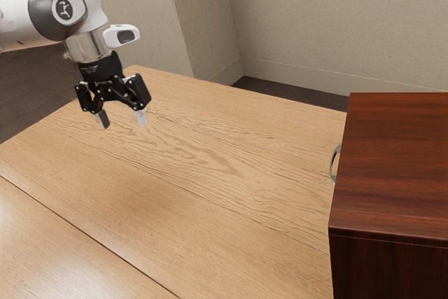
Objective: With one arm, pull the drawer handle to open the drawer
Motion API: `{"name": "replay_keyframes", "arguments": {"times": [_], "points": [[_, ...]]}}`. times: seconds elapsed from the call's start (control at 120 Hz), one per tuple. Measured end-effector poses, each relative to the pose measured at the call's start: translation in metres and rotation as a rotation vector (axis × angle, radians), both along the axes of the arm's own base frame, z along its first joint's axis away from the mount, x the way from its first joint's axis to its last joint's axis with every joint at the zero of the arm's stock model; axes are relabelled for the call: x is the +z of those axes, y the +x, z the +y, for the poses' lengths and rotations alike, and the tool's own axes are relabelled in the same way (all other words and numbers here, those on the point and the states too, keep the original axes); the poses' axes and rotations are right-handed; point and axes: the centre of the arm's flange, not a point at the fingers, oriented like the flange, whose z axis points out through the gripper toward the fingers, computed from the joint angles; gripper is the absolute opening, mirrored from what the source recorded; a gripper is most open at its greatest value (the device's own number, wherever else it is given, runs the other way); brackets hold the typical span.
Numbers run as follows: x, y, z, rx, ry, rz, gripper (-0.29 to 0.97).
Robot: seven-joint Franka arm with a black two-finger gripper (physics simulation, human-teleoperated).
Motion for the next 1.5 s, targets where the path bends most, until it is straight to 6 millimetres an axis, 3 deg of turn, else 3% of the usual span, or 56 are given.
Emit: {"name": "replay_keyframes", "arguments": {"times": [0.267, 0.317, 0.375, 0.408, 0.45, 0.533, 0.633, 0.692, 0.742, 0.842, 0.983, 1.042, 1.25, 1.5], "points": [[0.003, 0.002, 0.003, -0.084, -0.002, -0.033, 0.68], [0.049, -0.009, -0.005, -0.109, 0.029, -0.111, 0.68], [0.112, -0.039, -0.029, -0.145, 0.049, -0.197, 0.68], [0.132, -0.049, -0.050, -0.177, 0.047, -0.215, 0.68], [0.141, -0.053, -0.081, -0.220, 0.037, -0.210, 0.68], [0.131, -0.048, -0.147, -0.297, 0.011, -0.152, 0.68], [0.100, -0.038, -0.219, -0.352, -0.007, -0.072, 0.68], [0.069, -0.032, -0.249, -0.358, -0.015, -0.016, 0.68], [0.047, -0.029, -0.263, -0.344, -0.019, 0.018, 0.68], [0.024, -0.020, -0.257, -0.261, -0.018, 0.032, 0.68], [0.009, 0.002, -0.206, -0.069, 0.000, 0.010, 0.68], [0.003, 0.011, -0.194, -0.009, 0.008, 0.002, 0.68], [0.008, 0.018, -0.204, 0.073, 0.019, -0.044, 0.68], [-0.007, 0.031, -0.214, 0.146, 0.000, -0.056, 0.68]]}}
